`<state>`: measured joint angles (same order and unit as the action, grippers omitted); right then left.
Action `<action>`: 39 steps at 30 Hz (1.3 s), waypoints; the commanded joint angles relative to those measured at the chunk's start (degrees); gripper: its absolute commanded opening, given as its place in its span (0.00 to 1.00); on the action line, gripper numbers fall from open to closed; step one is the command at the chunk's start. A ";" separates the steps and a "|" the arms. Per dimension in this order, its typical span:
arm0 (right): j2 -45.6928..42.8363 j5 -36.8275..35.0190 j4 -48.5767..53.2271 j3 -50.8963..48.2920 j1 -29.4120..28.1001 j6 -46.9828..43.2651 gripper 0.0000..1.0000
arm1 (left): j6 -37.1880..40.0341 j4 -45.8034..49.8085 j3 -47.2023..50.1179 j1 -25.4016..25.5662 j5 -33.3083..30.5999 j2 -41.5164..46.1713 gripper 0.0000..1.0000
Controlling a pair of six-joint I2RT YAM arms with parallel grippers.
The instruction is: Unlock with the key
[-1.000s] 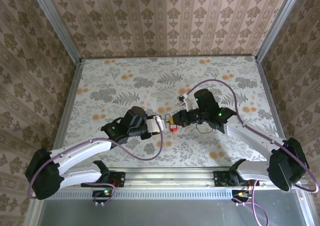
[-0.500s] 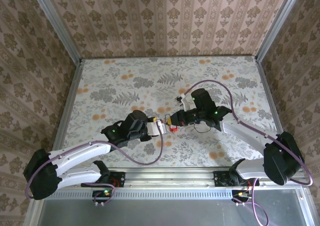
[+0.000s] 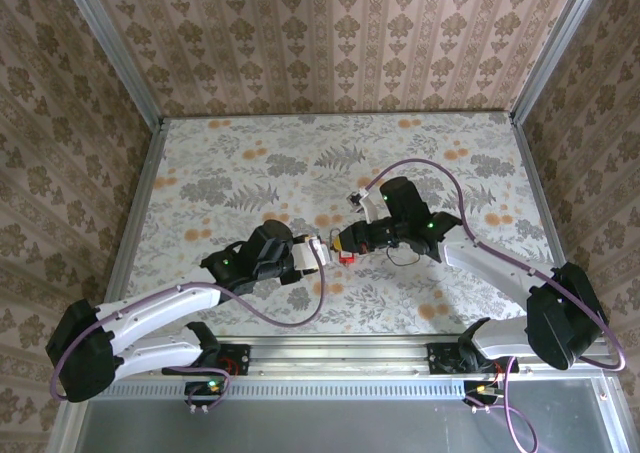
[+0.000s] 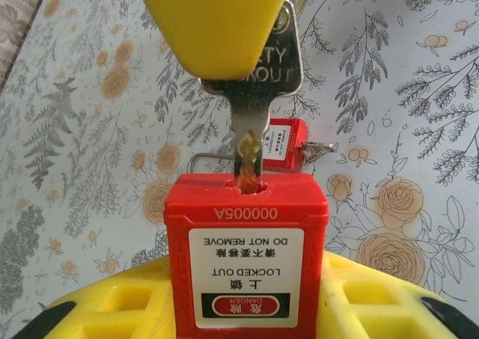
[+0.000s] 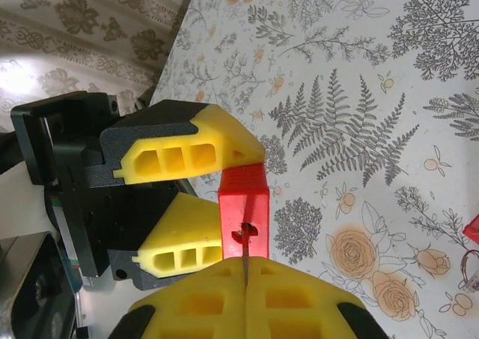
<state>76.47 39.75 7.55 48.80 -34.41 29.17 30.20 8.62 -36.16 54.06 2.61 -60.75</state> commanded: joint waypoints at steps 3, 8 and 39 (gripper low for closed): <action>2.02 1.53 -5.59 -2.31 -4.88 0.19 0.00 | -4.63 -21.44 -8.19 1.87 14.44 1.96 0.00; 1.99 -1.01 2.31 1.31 -7.06 -6.68 0.00 | -2.79 -16.91 -11.06 3.03 15.26 -0.48 0.00; 6.42 -1.17 -12.68 -2.13 -4.42 24.65 0.00 | 6.45 -33.61 -4.52 10.80 -6.17 -3.94 0.00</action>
<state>80.64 36.45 5.61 48.16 -37.47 42.89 33.67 9.61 -37.95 60.49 -8.43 -65.84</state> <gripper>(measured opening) 0.059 0.375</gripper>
